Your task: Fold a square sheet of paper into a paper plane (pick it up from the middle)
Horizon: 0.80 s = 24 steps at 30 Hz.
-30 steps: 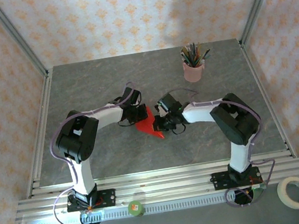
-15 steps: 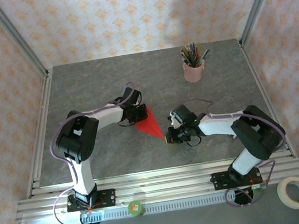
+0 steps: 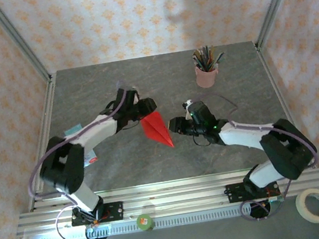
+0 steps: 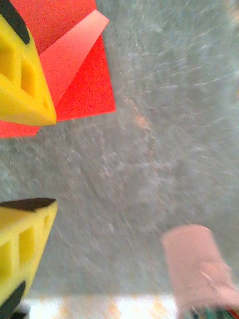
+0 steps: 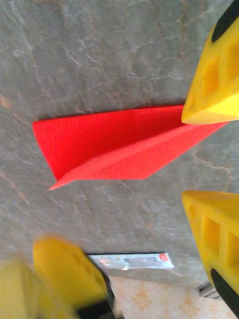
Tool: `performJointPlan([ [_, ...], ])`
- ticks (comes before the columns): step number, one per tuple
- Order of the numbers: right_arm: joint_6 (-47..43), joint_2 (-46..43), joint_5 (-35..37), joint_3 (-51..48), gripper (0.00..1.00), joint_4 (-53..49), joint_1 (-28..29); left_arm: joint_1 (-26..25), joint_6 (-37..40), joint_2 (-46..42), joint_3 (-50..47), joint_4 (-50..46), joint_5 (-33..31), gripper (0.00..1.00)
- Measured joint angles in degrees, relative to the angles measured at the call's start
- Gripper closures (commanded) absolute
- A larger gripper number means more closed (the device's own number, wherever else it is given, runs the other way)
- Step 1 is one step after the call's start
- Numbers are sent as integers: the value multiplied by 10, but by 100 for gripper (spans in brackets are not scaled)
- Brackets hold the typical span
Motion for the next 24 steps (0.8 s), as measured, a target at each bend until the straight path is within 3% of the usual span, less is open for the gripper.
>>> performJointPlan([
  [5, -19, 80, -14, 41, 62, 22, -5, 56, -27, -93, -112, 65, 3, 24],
  [10, -52, 132, -46, 68, 63, 43, -8, 83, -44, -144, -212, 90, 6, 11],
  [18, -100, 193, -91, 118, 75, 47, -9, 85, -50, -169, -243, 124, 19, 3],
  [21, -113, 205, -101, 133, 88, 47, -9, 85, -50, -170, -243, 138, 25, 3],
  [24, -119, 208, -104, 138, 94, 46, -9, 85, -49, -171, -247, 147, 31, 3],
])
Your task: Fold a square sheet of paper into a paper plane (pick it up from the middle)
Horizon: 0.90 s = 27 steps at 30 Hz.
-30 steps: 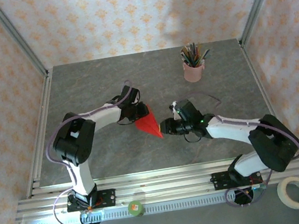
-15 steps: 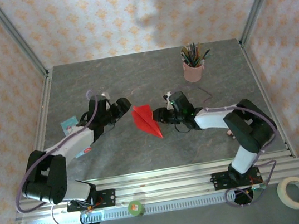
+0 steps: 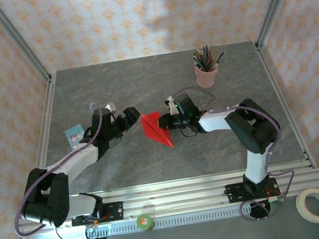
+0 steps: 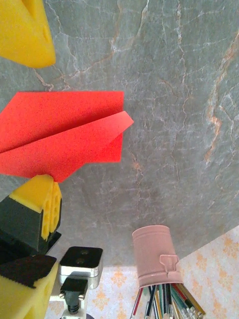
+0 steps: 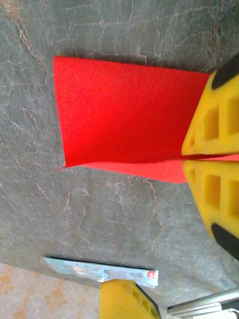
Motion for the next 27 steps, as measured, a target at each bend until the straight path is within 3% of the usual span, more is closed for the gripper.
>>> performJointPlan([
  [9, 25, -91, -7, -34, 97, 44, -5, 0, -15, -31, -31, 89, 68, 3],
  [16, 115, -165, -20, -47, 97, 159, -10, -8, -30, -51, -34, 163, 125, 5],
  [21, 194, -167, -44, -60, 98, 233, -10, -29, -31, -53, -35, 214, 157, 11],
  [27, 258, -167, -70, -60, 98, 291, -10, -32, -37, -45, -39, 256, 177, 28],
])
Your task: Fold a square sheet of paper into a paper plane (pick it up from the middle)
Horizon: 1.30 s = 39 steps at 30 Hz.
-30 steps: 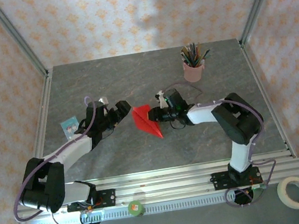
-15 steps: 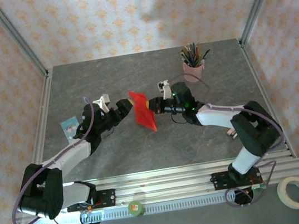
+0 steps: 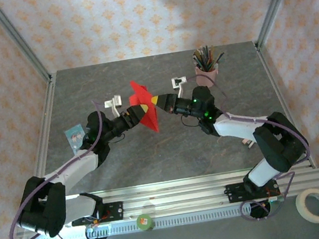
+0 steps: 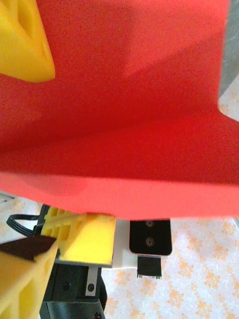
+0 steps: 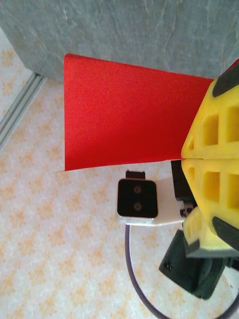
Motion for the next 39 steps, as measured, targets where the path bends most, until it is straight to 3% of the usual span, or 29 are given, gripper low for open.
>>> performJointPlan([
  [9, 48, 0, -20, -9, 98, 43, 0, -35, 29, 4, 0, 10, 19, 42],
  [31, 69, 0, -30, -28, 97, 71, -5, -36, 33, -23, -13, 44, 18, 71],
  [34, 70, 0, -31, -29, 91, 71, -5, -36, 35, -23, -13, 44, 18, 75],
  [39, 69, -1, -31, -31, 66, 68, -10, -36, 37, -19, -13, 43, 18, 82],
])
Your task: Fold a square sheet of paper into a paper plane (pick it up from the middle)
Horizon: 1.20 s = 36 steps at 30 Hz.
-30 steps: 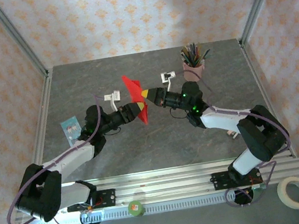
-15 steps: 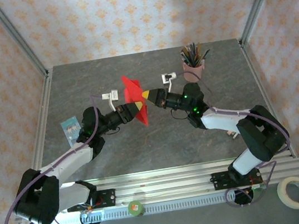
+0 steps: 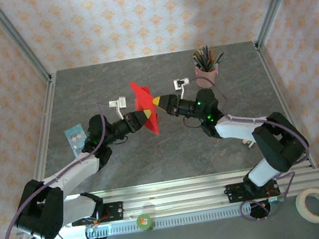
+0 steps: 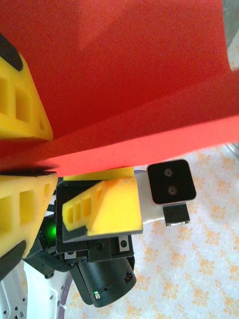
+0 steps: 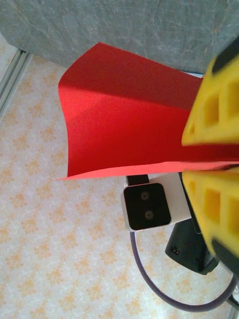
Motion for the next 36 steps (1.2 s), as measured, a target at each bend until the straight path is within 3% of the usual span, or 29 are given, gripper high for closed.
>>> performJointPlan([
  [6, -18, -34, 31, -17, 43, -49, -19, 0, 20, 3, 7, -39, -16, 85],
  [9, -40, -65, 60, -27, 37, -94, -33, 0, 47, 3, 25, -90, -38, 86],
  [14, -107, -116, 142, -27, 36, -203, -41, 0, 113, 10, 89, -217, -107, 89],
  [24, -201, -150, 311, -19, 36, -371, -41, -67, 252, 110, 281, -500, -374, 90],
  [31, -200, -185, 430, -19, 35, -437, -46, -124, 305, 223, 365, -629, -580, 90],
  [36, -192, -187, 468, -19, 35, -486, -76, -155, 324, 319, 416, -694, -702, 90],
])
